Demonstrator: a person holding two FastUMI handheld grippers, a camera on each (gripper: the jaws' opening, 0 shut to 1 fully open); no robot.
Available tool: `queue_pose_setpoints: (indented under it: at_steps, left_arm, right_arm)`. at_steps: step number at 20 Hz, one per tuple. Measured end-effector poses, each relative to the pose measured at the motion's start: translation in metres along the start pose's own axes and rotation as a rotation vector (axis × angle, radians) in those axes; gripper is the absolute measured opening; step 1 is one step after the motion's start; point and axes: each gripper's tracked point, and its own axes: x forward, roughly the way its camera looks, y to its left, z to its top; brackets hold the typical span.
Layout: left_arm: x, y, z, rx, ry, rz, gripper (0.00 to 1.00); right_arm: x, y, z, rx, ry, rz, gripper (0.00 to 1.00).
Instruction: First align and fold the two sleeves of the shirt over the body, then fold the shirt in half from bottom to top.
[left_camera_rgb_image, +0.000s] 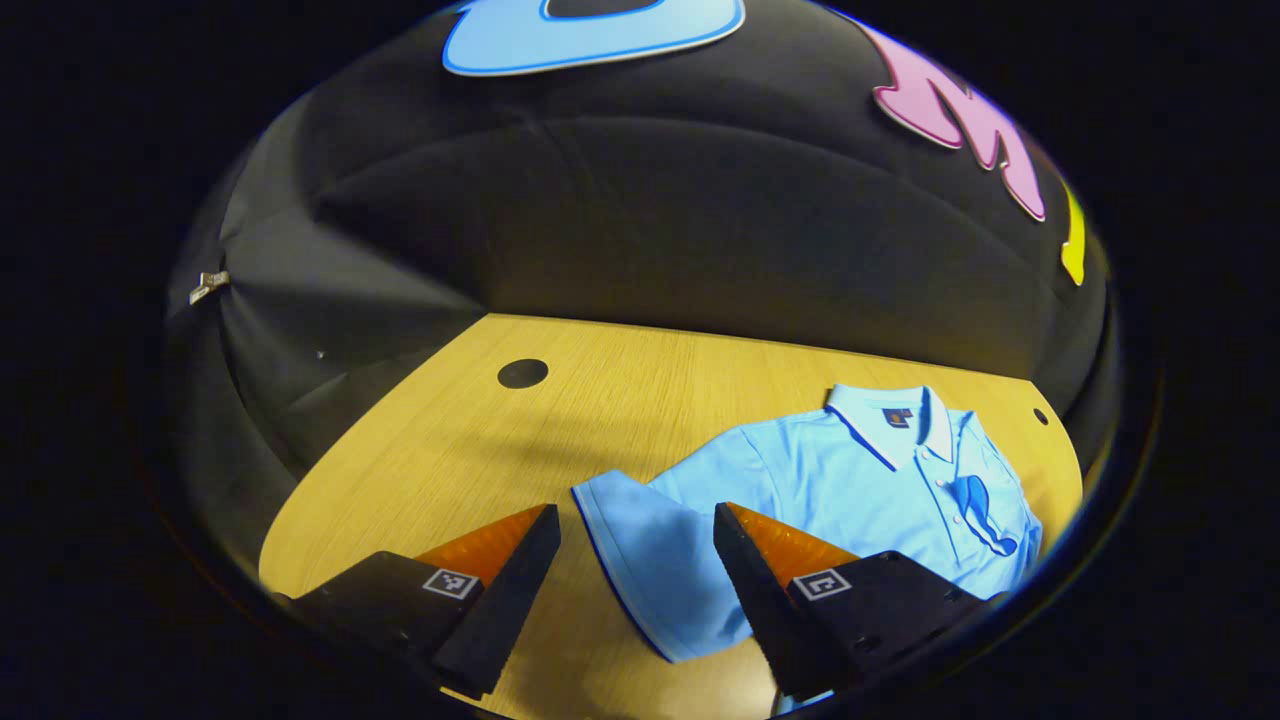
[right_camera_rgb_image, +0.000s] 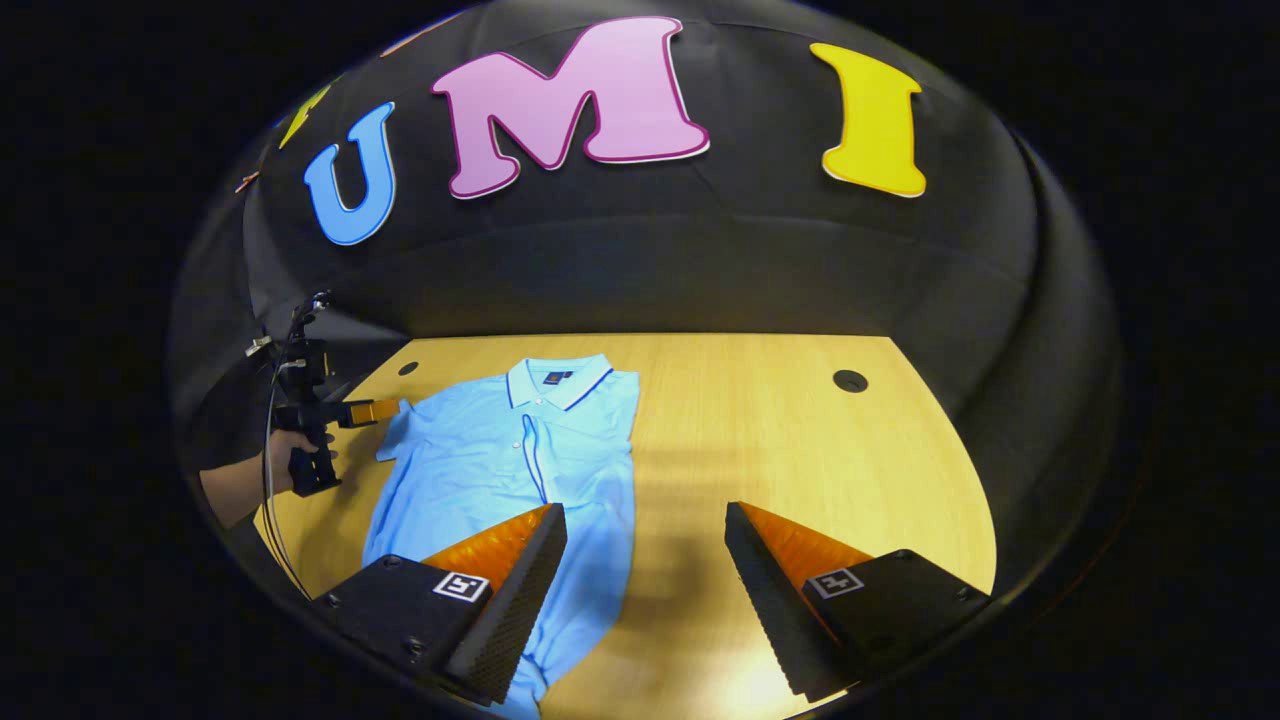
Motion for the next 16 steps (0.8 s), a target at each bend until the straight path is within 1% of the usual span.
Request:
queue_pose_setpoints:
  at_steps: [2,4,5,6,7,8,9,10,13,14,15,16]
  left_arm:
    - [0.016,0.000,-0.009,-0.010,0.039,-0.008,0.97]
    - [0.027,0.006,-0.020,0.036,0.073,0.023,0.93]
    - [0.025,0.005,-0.025,0.056,0.091,0.028,0.92]
    - [0.028,0.001,-0.020,0.058,0.068,0.013,0.93]
    - [0.029,-0.001,-0.021,0.055,0.078,0.004,0.91]
    - [0.030,-0.001,-0.020,0.062,0.079,0.003,0.86]
    - [0.032,-0.005,-0.023,0.065,0.086,-0.015,0.80]
    - [0.028,-0.009,-0.021,0.070,0.085,-0.025,0.78]
    - [0.030,-0.016,-0.020,0.064,0.085,-0.026,0.14]
    - [0.030,-0.017,-0.022,0.074,0.088,-0.022,0.17]
    - [0.027,-0.019,-0.022,0.075,0.091,-0.027,0.07]
    - [0.027,-0.023,-0.021,0.071,0.092,-0.032,0.07]
  right_arm:
    - [-0.003,-0.008,-0.009,-0.001,0.007,-0.015,0.99]
    - [-0.002,-0.013,-0.012,-0.005,-0.006,-0.020,0.99]
    - [0.000,-0.016,-0.012,-0.017,-0.017,-0.027,0.99]
    - [0.003,-0.016,-0.015,-0.026,-0.020,-0.032,0.99]
    - [0.005,-0.015,-0.016,-0.028,-0.023,-0.027,0.99]
    - [0.006,-0.013,-0.018,-0.021,-0.024,-0.023,0.99]
    - [0.008,-0.010,-0.020,-0.011,-0.026,-0.014,0.99]
    - [0.009,-0.008,-0.024,-0.005,-0.025,-0.010,0.99]
    - [0.009,-0.006,-0.035,0.007,-0.008,-0.007,0.99]
    - [0.010,-0.005,-0.037,0.014,-0.005,-0.004,0.99]
    - [0.010,-0.005,-0.038,0.020,-0.003,-0.004,0.99]
    - [0.009,-0.005,-0.039,0.024,-0.002,-0.005,0.99]
